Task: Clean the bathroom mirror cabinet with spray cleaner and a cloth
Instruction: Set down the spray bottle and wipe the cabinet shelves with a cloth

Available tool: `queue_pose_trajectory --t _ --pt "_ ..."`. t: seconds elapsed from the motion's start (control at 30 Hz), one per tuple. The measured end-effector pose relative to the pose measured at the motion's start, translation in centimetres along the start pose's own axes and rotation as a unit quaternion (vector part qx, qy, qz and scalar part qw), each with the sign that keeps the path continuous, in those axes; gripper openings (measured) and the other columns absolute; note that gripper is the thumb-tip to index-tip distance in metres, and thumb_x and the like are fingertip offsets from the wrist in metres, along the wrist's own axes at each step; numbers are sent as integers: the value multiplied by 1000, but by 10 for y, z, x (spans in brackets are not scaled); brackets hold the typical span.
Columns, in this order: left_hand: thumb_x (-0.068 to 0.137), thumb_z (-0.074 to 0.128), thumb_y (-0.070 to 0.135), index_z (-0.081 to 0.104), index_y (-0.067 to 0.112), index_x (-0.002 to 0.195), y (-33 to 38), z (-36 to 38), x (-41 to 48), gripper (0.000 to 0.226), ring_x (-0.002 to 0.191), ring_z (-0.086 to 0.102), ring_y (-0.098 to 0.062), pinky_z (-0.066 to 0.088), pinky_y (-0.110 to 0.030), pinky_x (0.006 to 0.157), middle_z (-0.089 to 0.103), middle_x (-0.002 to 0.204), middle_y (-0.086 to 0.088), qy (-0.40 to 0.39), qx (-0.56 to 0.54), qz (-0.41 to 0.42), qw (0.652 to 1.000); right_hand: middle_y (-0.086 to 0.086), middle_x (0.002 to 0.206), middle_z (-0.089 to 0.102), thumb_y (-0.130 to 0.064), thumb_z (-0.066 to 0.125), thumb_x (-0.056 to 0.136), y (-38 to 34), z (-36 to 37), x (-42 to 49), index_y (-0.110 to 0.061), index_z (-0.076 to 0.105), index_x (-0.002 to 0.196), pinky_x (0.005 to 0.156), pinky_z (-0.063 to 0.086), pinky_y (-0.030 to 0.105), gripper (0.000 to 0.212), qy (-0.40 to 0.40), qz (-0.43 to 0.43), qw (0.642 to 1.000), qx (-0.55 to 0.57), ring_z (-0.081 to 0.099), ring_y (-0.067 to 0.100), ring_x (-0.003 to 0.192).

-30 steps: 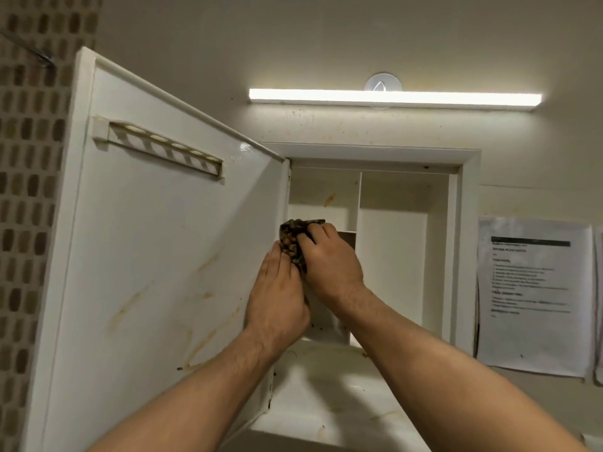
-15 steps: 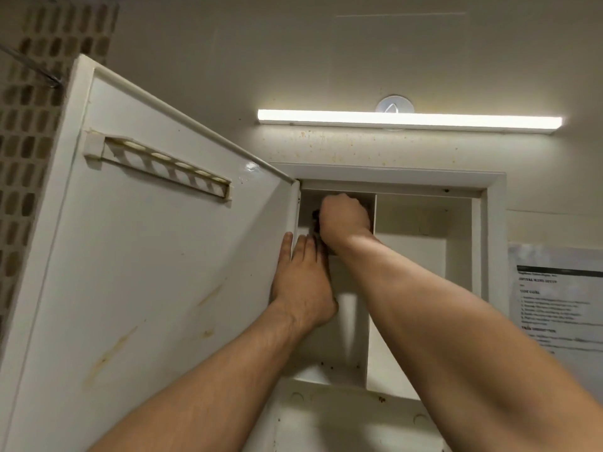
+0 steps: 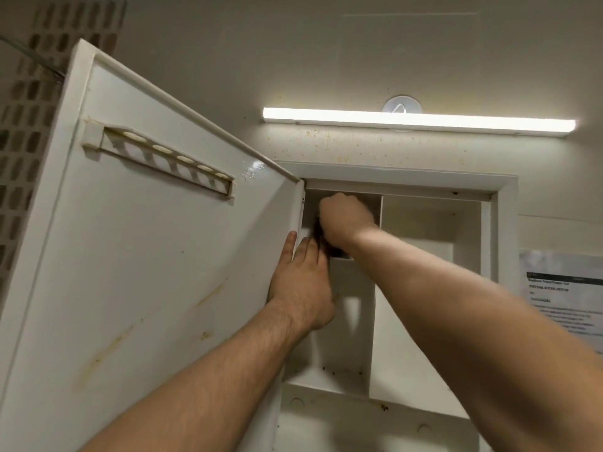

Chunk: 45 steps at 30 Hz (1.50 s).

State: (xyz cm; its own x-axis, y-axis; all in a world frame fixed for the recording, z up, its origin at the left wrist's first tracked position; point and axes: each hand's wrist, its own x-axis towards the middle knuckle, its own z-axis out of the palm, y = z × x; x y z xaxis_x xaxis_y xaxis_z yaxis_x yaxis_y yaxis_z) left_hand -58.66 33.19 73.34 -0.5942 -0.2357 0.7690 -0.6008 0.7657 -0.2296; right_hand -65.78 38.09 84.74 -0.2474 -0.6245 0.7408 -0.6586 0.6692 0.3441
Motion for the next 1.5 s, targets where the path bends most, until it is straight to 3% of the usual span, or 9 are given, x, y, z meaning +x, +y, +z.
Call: queue_pose_trajectory --t 0.13,0.3,0.53,0.77,0.93,1.07,1.23,1.4,1.5 --pt "92 49 45 4 5 162 1 2 -2 92 159 1 -30 -26 -51 118 8 170 -17 18 -15 -3 1000 6 110 71 -11 55 99 1 3 1 -14 73 109 82 59 41 21 9 -91 996 22 69 26 94" --pt "91 45 43 -19 4 159 0 9 -4 101 157 -21 -29 -27 -51 119 -22 169 -16 20 -24 -1 1000 5 97 70 -23 58 99 35 -10 -9 -16 74 100 63 48 35 17 -12 -120 976 -181 70 30 90" --pt "90 42 42 -21 0 157 0 10 -7 101 155 -24 -33 -26 -54 119 -22 167 -22 -6 -1 2 1000 5 98 72 -17 60 99 11 6 -18 -17 73 108 81 59 36 16 -70 -91 991 75 69 24 87" --pt "88 44 42 -13 -1 159 -3 6 -11 101 158 -11 -32 -22 -53 122 -9 170 -20 -6 -2 13 1000 6 95 69 -21 55 102 25 -19 -10 -14 75 104 65 47 33 20 -38 -59 984 -167 69 30 88" --pt "87 48 41 -14 -1 159 -1 10 -12 105 158 -10 -34 -17 -55 123 -9 170 -21 -7 -2 13 1000 12 100 69 -19 59 99 8 -1 -9 -9 71 104 72 53 36 16 -95 -27 993 -62 67 33 88" --pt "86 49 41 -16 -1 158 1 13 -13 107 158 -11 -35 -21 -55 121 -10 169 -22 4 4 7 1000 12 103 71 -9 58 97 20 5 -9 -9 74 104 73 56 41 17 46 -15 997 -57 70 33 89" --pt "82 52 42 -14 -1 159 2 15 -12 110 158 -10 -34 -25 -54 120 -7 169 -23 16 -9 -1 1000 10 106 74 -18 65 94 17 4 -5 -15 75 110 71 50 32 19 -105 -74 991 24 66 28 85" --pt "81 52 45 -8 -2 160 3 18 -12 109 157 -10 -38 -25 -57 119 -5 168 -26 26 10 10 1000 10 99 71 -4 59 93 -9 14 0 -10 74 95 67 46 34 16 100 7 994 51 69 32 89" --pt "78 55 41 -1 -1 161 2 22 -14 108 158 -4 -37 -24 -55 120 1 169 -24 52 -14 13 998 5 102 72 -3 62 92 -1 17 11 -13 75 106 77 51 32 22 17 -1 991 135 69 27 97"
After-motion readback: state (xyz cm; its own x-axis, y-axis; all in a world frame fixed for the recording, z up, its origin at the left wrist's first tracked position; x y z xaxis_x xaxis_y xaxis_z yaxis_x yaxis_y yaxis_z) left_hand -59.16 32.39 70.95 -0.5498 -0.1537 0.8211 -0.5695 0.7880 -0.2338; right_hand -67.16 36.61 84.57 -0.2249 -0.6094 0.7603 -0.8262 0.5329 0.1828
